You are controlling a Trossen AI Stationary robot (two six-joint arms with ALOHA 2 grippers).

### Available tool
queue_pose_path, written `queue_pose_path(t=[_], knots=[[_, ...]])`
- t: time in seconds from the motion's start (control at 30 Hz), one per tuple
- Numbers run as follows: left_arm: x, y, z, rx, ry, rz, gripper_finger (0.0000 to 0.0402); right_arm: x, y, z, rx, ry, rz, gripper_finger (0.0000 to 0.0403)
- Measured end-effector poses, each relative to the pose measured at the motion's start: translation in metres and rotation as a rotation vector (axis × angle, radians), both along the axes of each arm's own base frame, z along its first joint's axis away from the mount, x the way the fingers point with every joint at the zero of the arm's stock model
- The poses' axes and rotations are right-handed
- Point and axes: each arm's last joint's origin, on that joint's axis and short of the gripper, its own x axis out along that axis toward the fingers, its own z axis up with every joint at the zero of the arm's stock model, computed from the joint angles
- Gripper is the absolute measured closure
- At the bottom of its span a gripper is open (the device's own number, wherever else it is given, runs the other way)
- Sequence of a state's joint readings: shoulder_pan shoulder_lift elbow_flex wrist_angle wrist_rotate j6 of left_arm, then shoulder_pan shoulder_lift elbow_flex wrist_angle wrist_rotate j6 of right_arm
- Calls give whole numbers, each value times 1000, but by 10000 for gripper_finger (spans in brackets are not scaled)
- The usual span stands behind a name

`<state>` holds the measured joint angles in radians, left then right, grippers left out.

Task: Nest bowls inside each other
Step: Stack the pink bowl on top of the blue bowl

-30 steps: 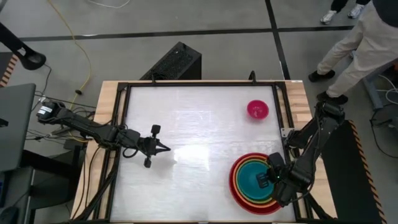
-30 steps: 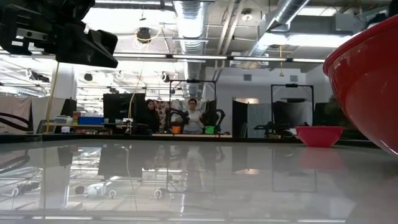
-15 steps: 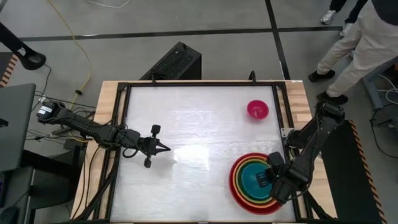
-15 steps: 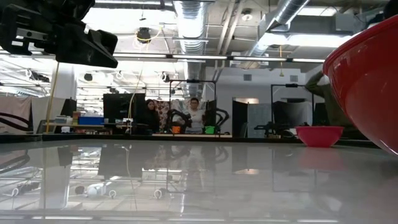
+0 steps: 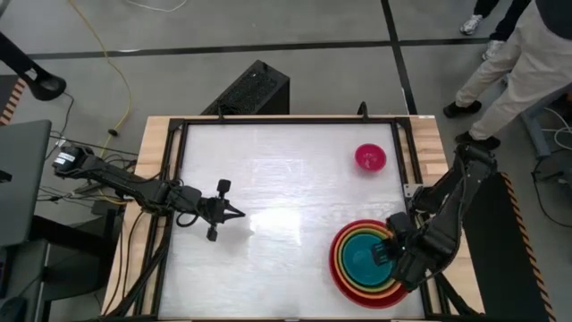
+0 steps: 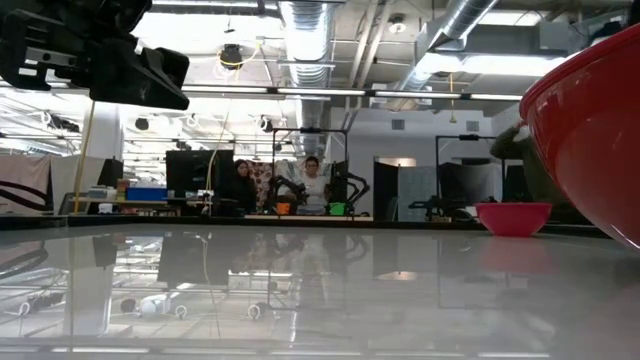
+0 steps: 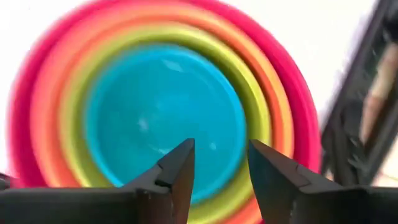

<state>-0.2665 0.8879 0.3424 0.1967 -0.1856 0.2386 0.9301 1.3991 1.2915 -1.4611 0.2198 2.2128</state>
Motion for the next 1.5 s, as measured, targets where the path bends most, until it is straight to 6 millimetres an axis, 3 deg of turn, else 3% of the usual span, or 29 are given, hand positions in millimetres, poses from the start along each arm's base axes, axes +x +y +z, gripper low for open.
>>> queue_pose_path(t=[0.13,0.3,0.5,0.7,0.87,1.03,1.17,1.27,1.5], knots=[[0,0,0,10,0,-4,401,18,-14,14,-43,-88,-41,240],[0,0,0,14,0,-5,401,54,-44,17,-64,-130,-9,241],[0,0,0,18,-1,-6,401,87,-110,14,-224,-46,-58,241],[0,-1,0,0,3,-37,401,93,-186,14,-230,107,-54,241],[0,-1,0,-8,7,-49,401,81,-224,16,-217,202,-75,240],[-1,-1,-2,-20,29,-46,401,51,-244,27,-198,222,-166,240],[-1,-1,-4,-20,46,-44,401,17,-244,27,-215,115,-254,240],[-1,-1,-3,-21,38,-45,401,-3,-240,15,-223,38,-319,240],[-1,-2,-1,-33,19,-66,401,-29,-227,-4,-222,-63,-352,240]])
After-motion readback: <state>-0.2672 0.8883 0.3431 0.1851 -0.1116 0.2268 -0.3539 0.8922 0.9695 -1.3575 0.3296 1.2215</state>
